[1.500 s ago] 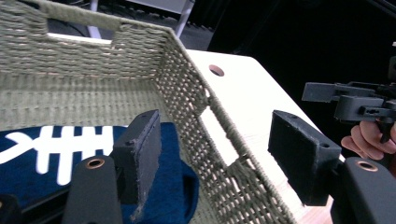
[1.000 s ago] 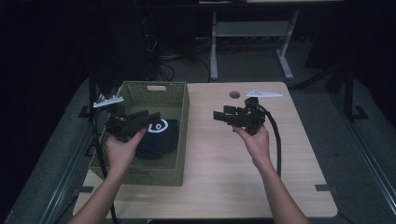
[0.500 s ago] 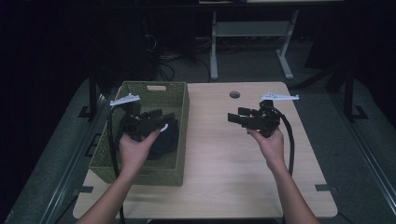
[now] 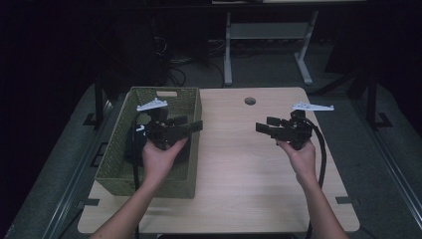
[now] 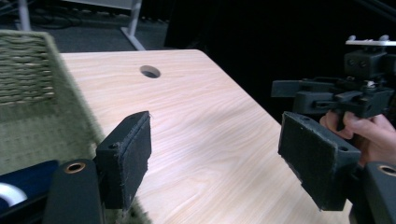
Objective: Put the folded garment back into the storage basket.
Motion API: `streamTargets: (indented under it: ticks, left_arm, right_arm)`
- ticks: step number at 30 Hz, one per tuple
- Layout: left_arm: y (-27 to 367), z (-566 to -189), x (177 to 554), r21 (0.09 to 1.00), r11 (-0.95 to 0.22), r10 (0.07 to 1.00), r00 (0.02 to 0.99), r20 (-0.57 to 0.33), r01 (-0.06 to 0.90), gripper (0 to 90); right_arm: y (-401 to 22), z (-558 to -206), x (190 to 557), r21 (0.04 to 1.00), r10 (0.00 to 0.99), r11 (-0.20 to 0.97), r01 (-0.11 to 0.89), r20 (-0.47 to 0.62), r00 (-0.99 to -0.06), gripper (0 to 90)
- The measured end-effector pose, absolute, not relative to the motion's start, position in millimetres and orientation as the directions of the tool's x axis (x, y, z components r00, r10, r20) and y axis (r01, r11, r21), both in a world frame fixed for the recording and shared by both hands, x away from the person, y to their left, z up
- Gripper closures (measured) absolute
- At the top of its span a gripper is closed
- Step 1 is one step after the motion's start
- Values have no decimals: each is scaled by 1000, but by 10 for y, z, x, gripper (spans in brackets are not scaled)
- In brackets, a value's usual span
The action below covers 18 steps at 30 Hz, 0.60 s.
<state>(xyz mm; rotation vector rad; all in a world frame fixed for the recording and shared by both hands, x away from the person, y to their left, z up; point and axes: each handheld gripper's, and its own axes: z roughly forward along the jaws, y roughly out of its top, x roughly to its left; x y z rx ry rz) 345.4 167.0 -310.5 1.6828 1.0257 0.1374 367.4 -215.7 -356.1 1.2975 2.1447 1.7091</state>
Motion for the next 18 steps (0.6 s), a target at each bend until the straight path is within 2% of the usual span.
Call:
streamTargets:
  ticks: [18]
  left_arm:
    - [1128, -3166, 3486, 830, -54, 604, 680, -415, 555, 242]
  right_arm:
    - [-2568, -3726, 3560, 820, 718, -19, 572, 409, -563, 284]
